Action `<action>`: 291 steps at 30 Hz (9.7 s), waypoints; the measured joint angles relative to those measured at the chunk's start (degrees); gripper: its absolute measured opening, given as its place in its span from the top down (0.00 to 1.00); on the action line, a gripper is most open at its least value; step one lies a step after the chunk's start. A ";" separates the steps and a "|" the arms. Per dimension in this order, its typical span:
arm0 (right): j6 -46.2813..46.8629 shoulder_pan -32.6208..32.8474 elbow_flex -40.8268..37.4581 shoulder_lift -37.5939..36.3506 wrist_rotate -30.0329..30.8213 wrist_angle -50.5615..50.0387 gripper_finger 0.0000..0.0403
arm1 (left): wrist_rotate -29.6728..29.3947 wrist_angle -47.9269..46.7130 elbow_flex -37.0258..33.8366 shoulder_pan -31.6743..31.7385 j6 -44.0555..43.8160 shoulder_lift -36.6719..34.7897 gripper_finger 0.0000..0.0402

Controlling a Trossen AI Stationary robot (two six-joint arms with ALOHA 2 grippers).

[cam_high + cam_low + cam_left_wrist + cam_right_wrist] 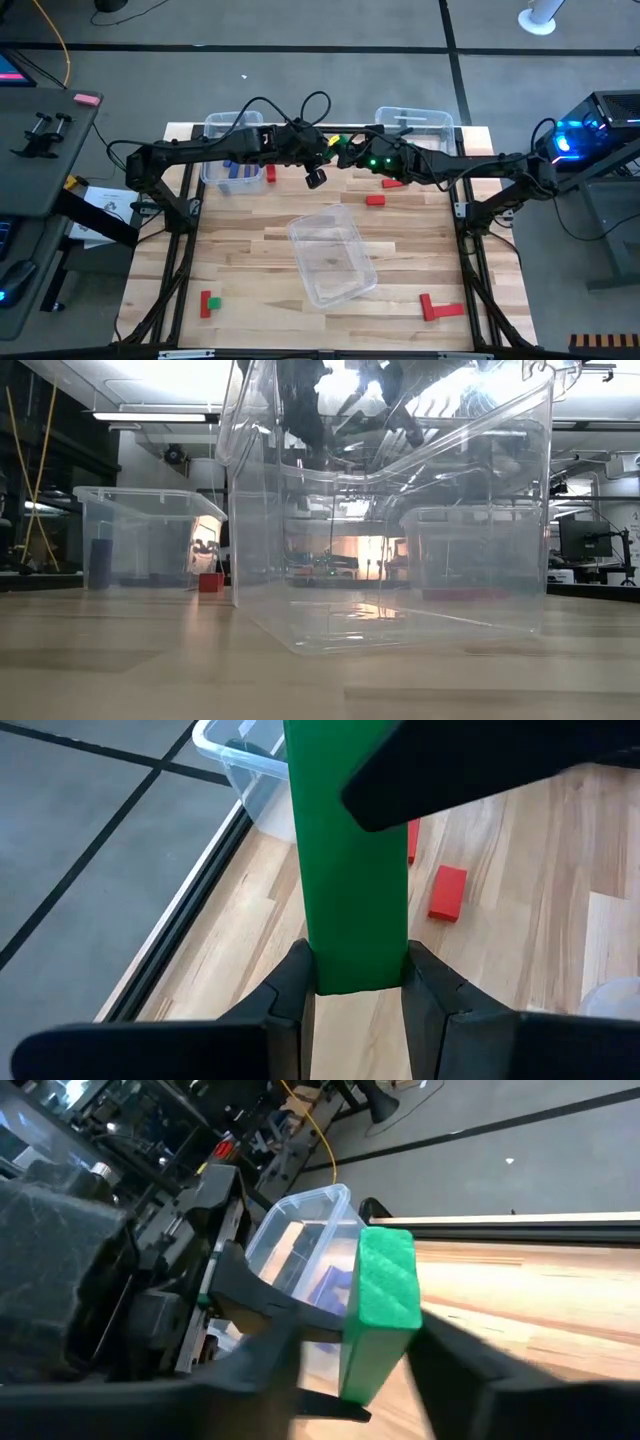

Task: Sort blocks
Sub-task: Put the green block into the top right transparent bin, then put the red block into the bottom transparent bin

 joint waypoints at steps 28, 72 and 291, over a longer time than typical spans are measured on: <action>-7.00 -11.07 -0.08 -15.48 11.03 -42.11 0.87 | 0.26 -0.95 -19.36 -0.08 -14.10 -24.73 0.19; -20.51 -13.73 -3.48 -21.14 -16.73 -27.34 0.32 | 12.11 -11.06 -33.11 -67.28 -70.01 -14.70 0.19; -37.08 -1.85 -3.56 -8.66 -20.82 -44.91 0.48 | -13.87 47.06 -48.46 -22.77 -29.38 -44.04 0.27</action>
